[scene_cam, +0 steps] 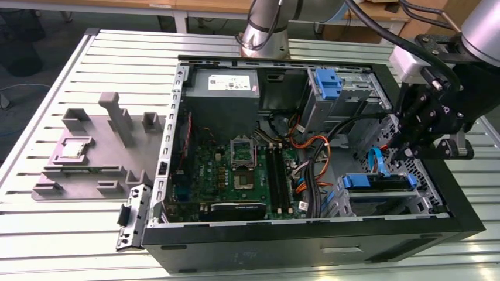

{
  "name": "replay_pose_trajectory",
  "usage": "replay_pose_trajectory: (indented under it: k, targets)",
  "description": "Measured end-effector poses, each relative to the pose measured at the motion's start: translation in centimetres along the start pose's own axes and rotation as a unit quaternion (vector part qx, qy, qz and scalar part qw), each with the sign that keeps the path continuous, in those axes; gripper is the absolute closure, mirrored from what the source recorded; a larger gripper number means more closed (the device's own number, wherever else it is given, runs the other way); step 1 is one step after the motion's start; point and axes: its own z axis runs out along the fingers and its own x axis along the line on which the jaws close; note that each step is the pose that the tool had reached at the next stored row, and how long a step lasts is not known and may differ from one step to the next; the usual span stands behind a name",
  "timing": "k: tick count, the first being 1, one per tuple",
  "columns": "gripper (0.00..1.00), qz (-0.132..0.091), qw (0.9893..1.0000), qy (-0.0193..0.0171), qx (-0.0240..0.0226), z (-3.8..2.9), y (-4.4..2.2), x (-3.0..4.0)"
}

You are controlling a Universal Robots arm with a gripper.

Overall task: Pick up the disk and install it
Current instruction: 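Insert the second disk wire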

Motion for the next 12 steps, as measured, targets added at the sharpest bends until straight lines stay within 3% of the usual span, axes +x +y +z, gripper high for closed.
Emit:
replay_pose_trajectory:
  k: [12]
  targets:
    - [0.71, 0.0, 1.0, -0.0014, -0.0001, 0.28, -0.01, -1.27]
